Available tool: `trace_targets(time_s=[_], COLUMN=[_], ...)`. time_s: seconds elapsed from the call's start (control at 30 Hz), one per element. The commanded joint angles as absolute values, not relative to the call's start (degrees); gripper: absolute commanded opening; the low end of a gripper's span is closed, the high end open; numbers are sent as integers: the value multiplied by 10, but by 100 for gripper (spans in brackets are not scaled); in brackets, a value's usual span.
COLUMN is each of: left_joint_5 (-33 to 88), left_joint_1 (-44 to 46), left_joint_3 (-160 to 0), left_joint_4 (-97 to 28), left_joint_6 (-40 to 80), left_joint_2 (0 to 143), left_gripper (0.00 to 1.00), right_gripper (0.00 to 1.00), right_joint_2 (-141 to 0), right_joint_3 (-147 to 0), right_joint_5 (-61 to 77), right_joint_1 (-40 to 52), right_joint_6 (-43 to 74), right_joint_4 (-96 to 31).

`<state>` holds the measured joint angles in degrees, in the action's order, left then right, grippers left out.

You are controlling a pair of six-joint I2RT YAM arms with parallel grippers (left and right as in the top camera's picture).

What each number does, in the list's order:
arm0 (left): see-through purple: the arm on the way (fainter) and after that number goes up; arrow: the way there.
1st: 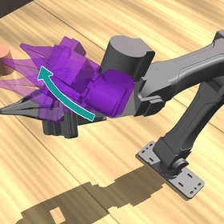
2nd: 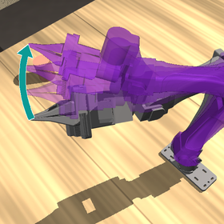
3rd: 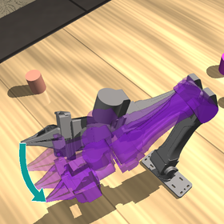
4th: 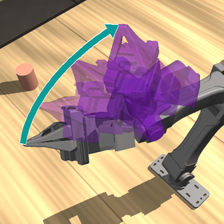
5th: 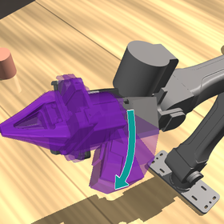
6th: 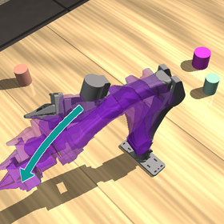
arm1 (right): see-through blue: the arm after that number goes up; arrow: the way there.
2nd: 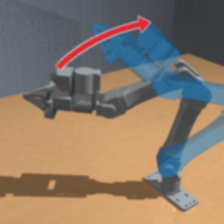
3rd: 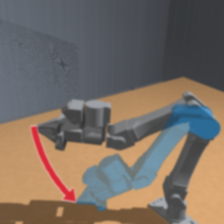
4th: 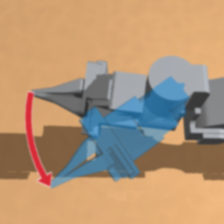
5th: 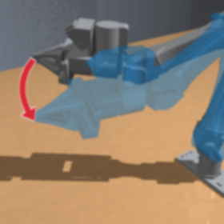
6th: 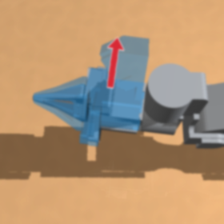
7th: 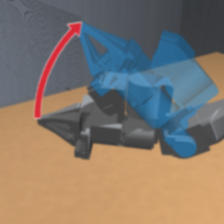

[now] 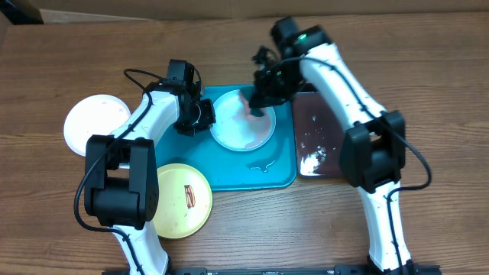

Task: Clean dirty plates on tray and stack at the side
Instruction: 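Scrub the light blue plate with the sponge while the left gripper holds it, then return the sponge to the black tray and release it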

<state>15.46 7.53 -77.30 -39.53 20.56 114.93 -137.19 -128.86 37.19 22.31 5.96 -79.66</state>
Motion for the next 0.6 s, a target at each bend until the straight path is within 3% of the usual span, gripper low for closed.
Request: trace_targets(time_s=[0.0,0.13,0.3,0.57], left_joint_5=[165,166,165,165], left_joint_1=[79,79,79,79], left_joint_3=[-780,-780,-780,-780], left_joint_4=[-394,-393,-391,-391], left_joint_6=[204,204,204,203], left_joint_2=[1158,1158,1158,1158], left_gripper=[4,9,12,13], right_gripper=[4,4,4,4], right_joint_2=[-1343,-1343,-1343,-1343], right_joint_3=[-1314,-1309,-1288,-1286], right_joint_5=[321,176,45,1], right_joint_1=[197,173,158,130], right_joint_6=[14,39,100,121], right_joint_4=[-869,-944,-947,-952])
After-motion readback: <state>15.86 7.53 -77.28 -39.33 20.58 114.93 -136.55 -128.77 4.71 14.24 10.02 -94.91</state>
